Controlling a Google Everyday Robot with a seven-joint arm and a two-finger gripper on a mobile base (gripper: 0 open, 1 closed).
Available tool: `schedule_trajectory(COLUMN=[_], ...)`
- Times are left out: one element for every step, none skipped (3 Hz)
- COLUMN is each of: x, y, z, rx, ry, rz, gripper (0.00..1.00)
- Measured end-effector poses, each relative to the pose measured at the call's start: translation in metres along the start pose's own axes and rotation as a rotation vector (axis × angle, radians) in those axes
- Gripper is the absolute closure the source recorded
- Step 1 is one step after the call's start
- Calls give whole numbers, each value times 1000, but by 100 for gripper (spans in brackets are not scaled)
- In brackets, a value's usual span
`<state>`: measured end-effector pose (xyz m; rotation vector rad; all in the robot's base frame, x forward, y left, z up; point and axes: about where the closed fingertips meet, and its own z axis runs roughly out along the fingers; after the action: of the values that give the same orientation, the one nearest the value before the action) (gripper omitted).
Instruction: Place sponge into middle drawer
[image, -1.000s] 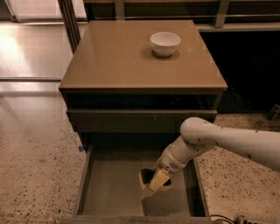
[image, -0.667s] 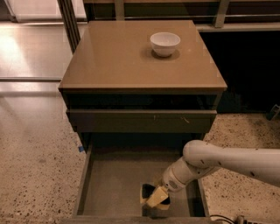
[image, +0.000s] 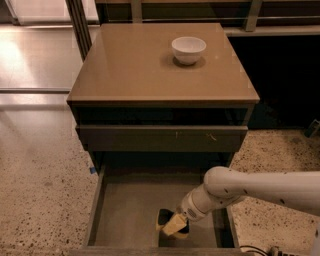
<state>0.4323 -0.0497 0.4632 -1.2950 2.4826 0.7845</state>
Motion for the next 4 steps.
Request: schedule_trajectory(x=[-8,-8,-15,-5], y=[-10,-10,-20,-51], z=[2,2,16,47], rx=[42,42,100,205], ry=[-31,-31,-35,20], rz=[4,4,-11,0], gripper=[100,100,100,100])
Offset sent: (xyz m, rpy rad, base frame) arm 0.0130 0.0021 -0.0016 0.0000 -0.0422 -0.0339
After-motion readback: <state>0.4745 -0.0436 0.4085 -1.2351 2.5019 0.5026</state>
